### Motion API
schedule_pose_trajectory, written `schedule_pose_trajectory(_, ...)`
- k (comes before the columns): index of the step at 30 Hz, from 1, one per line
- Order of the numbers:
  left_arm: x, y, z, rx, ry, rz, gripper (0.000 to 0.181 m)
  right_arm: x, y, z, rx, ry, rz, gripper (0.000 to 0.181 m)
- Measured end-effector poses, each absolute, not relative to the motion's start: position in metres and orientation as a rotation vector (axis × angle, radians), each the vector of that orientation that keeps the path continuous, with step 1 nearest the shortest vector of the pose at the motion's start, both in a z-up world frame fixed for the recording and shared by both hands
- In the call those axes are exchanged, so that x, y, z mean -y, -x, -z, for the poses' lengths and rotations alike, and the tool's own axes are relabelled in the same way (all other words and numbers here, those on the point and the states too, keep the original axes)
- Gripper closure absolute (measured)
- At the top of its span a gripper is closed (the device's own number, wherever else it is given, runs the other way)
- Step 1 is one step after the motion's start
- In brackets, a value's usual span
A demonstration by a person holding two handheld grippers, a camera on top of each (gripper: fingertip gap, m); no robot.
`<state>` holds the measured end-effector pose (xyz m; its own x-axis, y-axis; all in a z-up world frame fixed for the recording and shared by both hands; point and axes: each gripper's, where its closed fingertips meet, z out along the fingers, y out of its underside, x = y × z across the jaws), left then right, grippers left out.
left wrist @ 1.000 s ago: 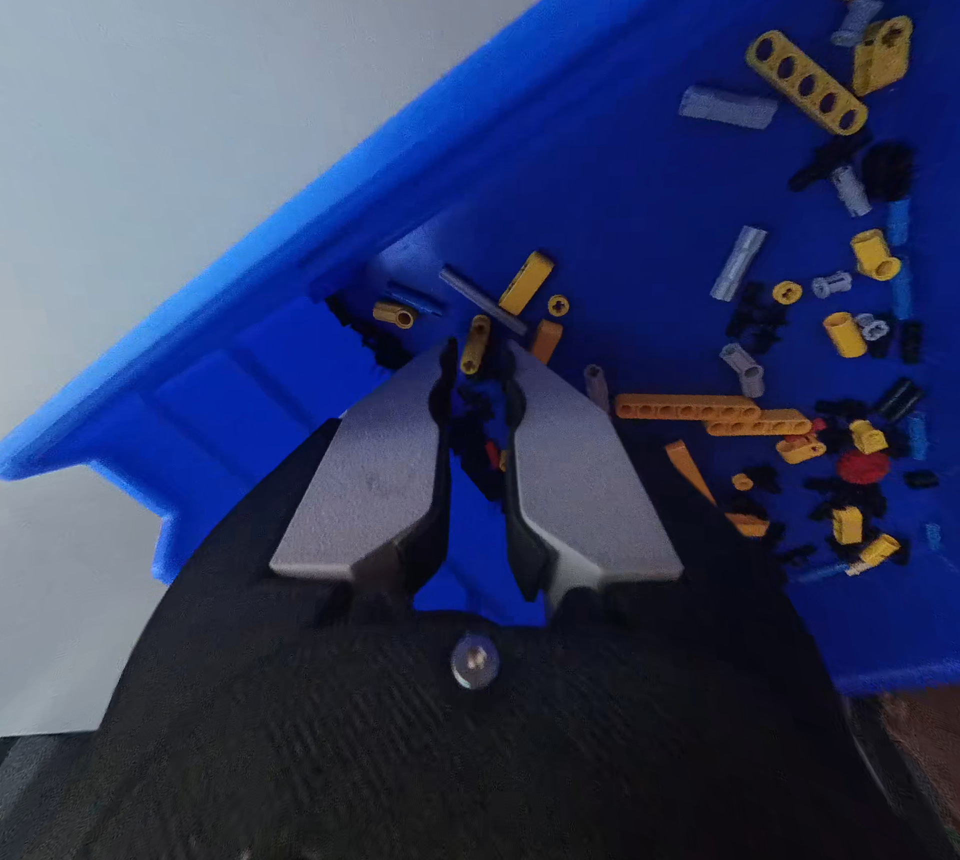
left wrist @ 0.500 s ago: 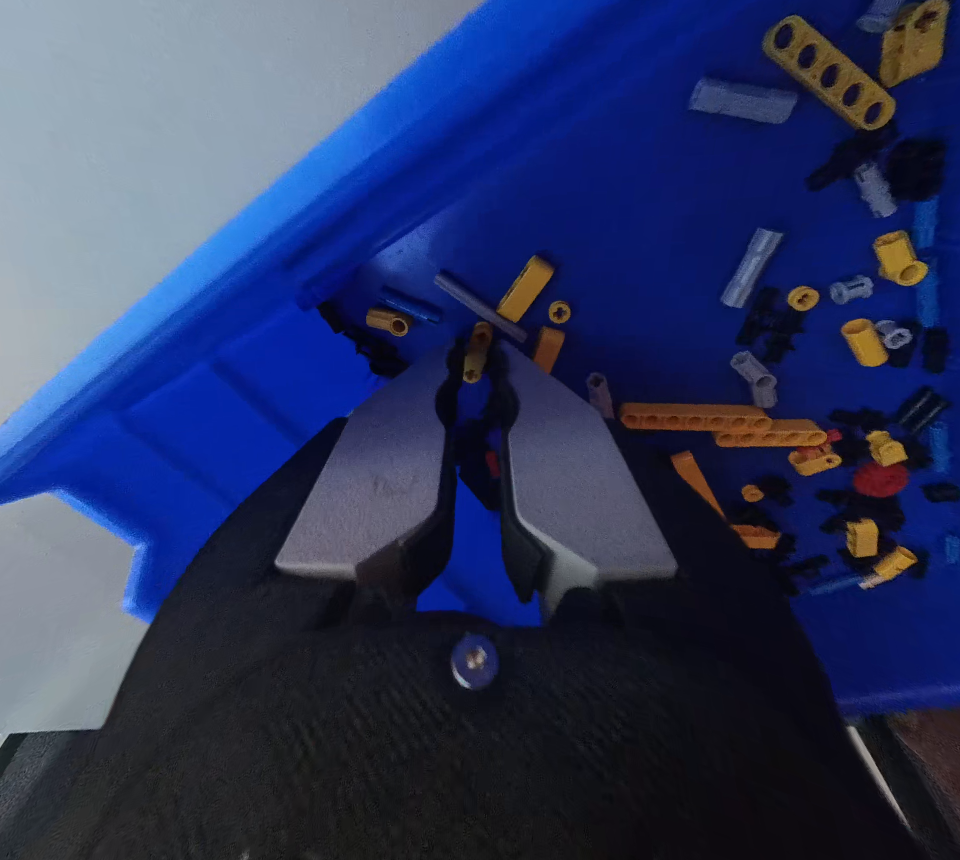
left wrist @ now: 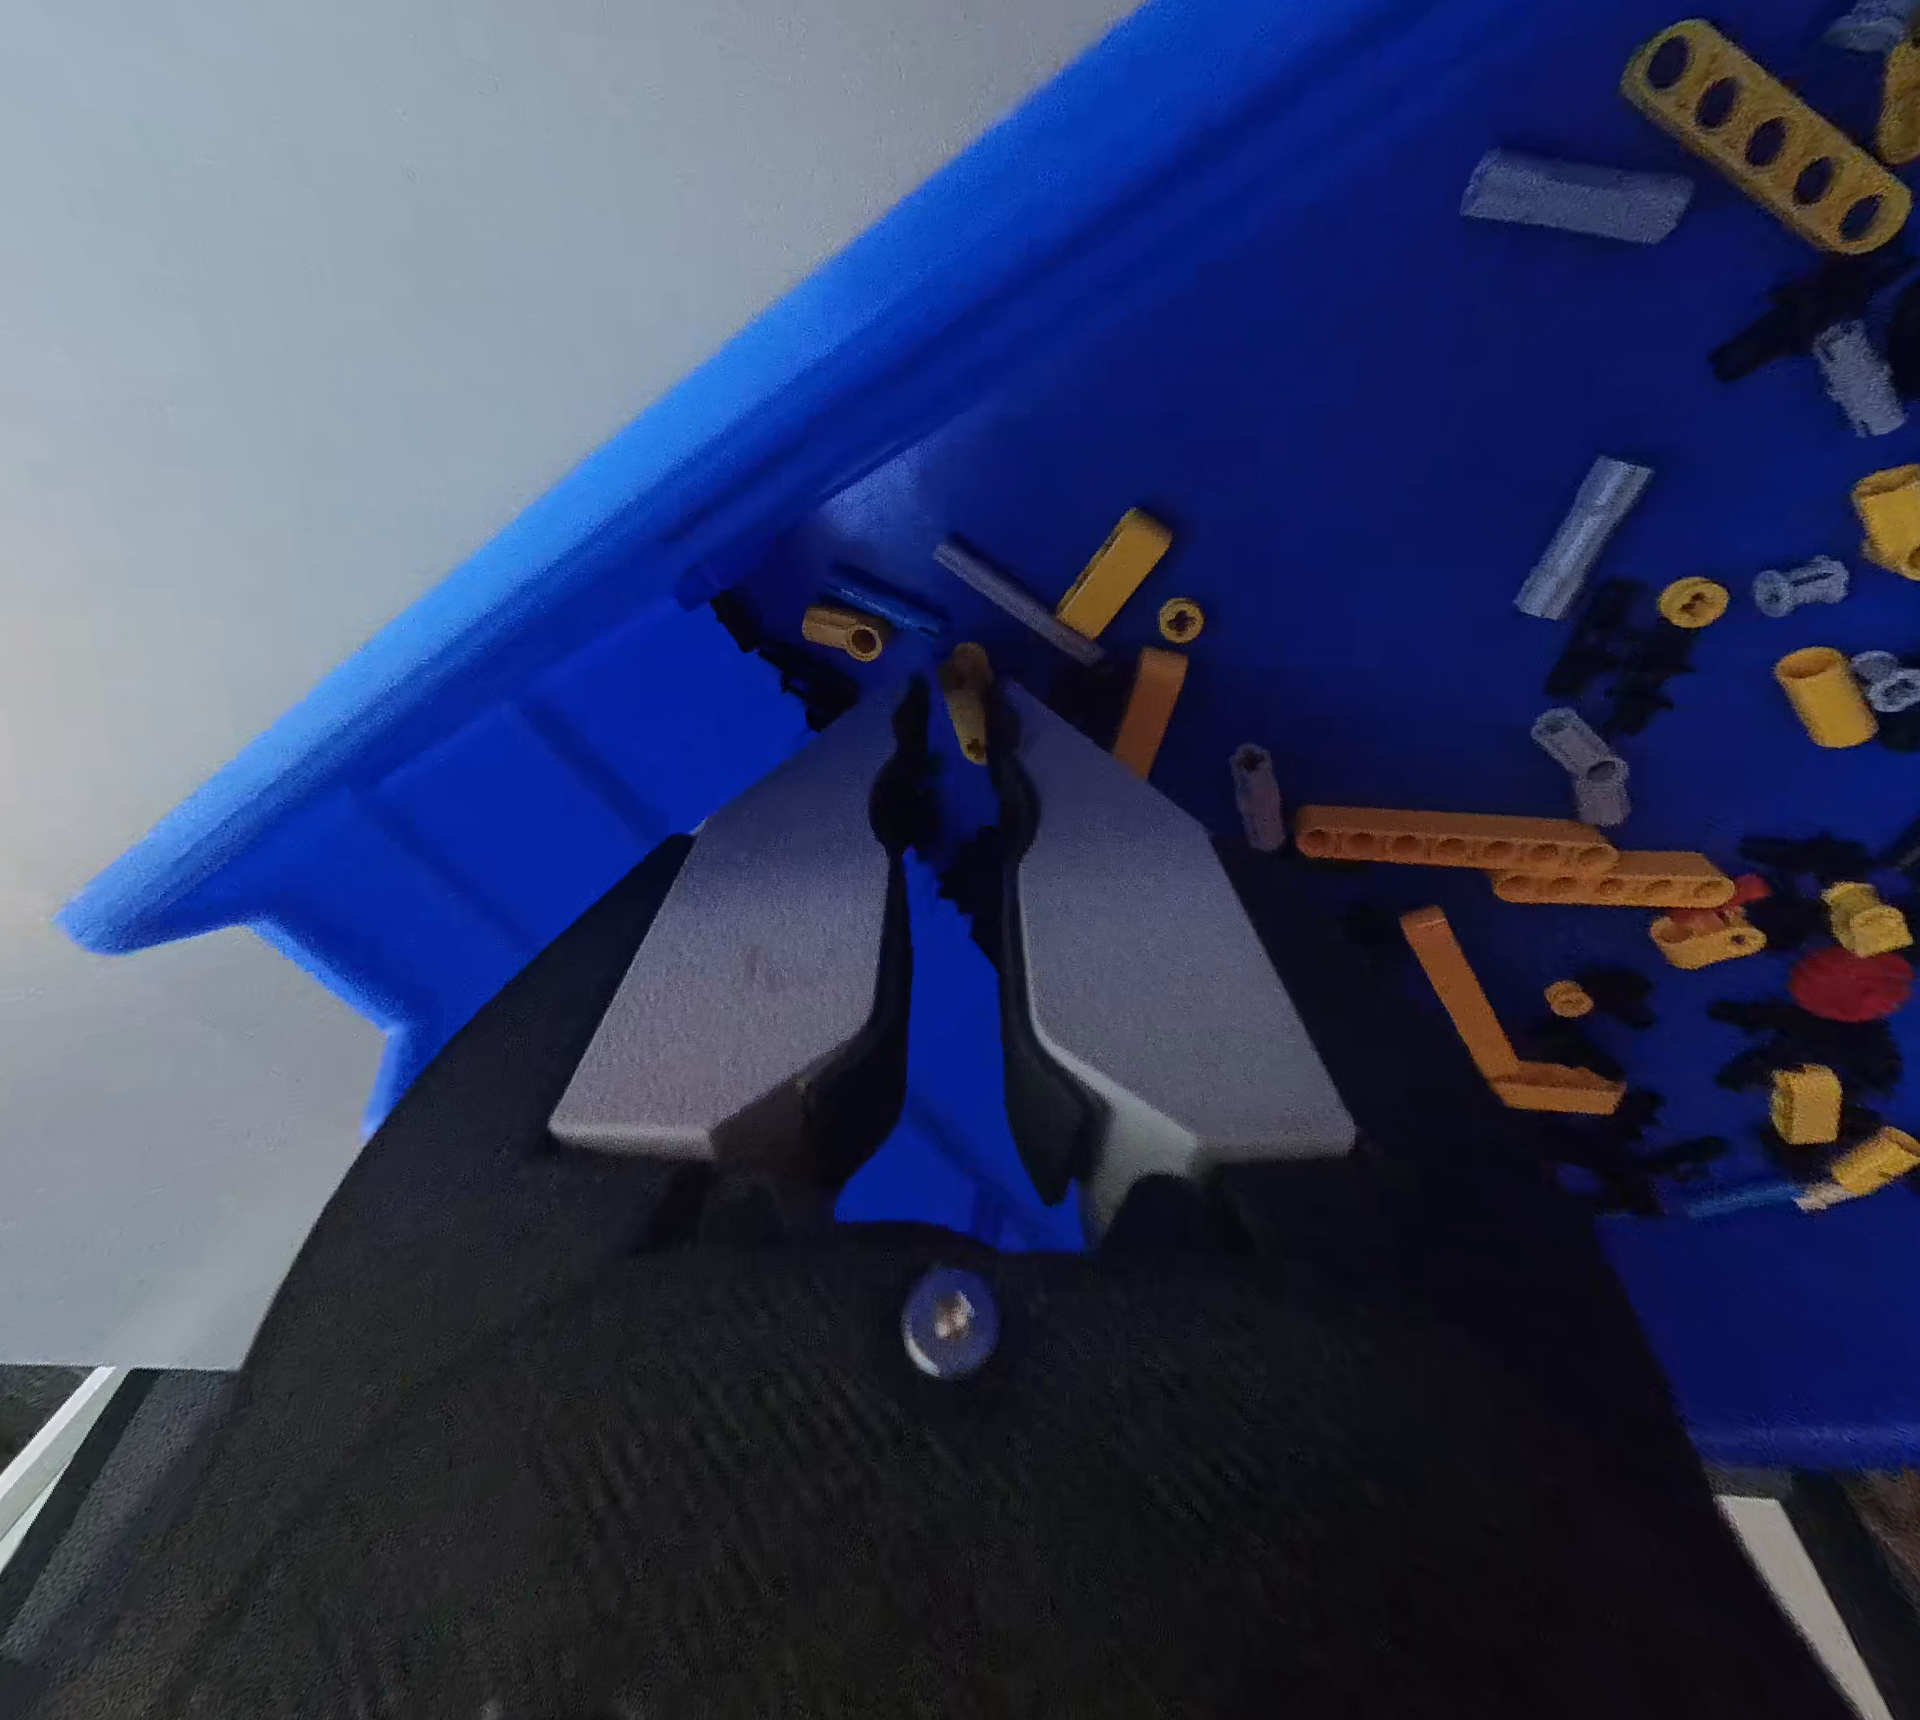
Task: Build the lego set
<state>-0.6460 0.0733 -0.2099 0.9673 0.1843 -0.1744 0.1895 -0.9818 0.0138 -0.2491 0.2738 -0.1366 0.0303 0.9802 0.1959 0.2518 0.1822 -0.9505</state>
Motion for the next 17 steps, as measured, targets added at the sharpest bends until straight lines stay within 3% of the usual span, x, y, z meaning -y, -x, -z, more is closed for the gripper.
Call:
schedule_pose_trajectory(11,-0.07,0.637,0.213,-0.262,-3.083,0.199,0.175,-0.274,0.249,0.136,1.429,1.263,-0.895,0.175)
schedule_pose_trajectory(17,-0.088,0.623,0.148,-0.197,-3.29,0.31,0.175,-0.277,0.247,0.134,1.419,1.265,-0.885,0.175)
